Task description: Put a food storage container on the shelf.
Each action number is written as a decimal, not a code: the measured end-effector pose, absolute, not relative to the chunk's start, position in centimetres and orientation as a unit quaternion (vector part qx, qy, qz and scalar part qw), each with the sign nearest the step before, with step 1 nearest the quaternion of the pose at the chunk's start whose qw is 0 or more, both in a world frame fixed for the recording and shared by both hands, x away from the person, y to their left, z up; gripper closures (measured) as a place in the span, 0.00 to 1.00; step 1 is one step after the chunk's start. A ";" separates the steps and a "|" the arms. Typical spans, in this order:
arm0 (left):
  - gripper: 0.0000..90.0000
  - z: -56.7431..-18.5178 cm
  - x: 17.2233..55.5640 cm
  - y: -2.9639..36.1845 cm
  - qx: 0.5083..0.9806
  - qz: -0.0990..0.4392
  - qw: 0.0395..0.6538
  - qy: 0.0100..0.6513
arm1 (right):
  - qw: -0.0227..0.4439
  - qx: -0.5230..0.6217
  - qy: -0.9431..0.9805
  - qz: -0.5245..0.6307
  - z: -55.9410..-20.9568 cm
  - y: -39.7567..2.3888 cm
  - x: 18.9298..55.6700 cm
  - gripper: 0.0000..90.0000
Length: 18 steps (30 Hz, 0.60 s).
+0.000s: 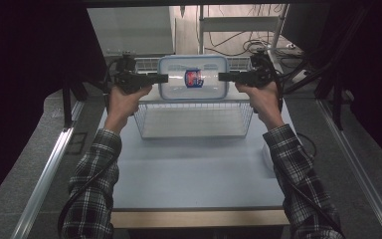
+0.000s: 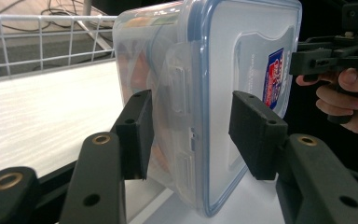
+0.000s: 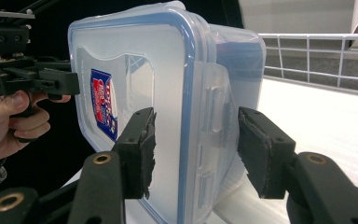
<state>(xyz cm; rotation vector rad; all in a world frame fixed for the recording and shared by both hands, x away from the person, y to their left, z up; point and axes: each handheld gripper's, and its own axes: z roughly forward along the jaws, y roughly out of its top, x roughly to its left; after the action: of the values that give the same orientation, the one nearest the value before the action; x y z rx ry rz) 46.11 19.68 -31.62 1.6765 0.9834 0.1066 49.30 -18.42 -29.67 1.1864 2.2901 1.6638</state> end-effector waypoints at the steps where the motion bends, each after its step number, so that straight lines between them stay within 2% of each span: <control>1: 0.56 -31.7 46.1 19.7 0.712 0.047 0.564 0.417 | 0.037 0.386 0.745 0.543 -29.7 -18.4 49.3 0.53; 11: 0.53 -32.2 45.8 19.5 0.707 0.077 0.572 0.409 | 0.051 0.385 0.739 0.551 -30.0 -18.3 49.3 0.52; 13: 0.53 -32.3 45.9 19.3 0.713 0.088 0.560 0.412 | 0.054 0.385 0.739 0.550 -30.1 -18.3 49.4 0.51; 14: 0.58 -32.4 45.8 19.0 0.720 0.099 0.547 0.416 | 0.058 0.387 0.740 0.547 -30.2 -18.1 49.4 0.50; 18: 0.55 -32.9 46.1 18.7 0.727 0.093 0.533 0.422 | 0.065 0.394 0.740 0.541 -30.4 -17.9 49.4 0.47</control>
<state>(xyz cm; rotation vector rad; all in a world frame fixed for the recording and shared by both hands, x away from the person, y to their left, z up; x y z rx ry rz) 46.09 18.68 -32.90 1.7334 1.0069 0.2221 49.41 -17.94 -30.35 1.1885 2.2330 1.6324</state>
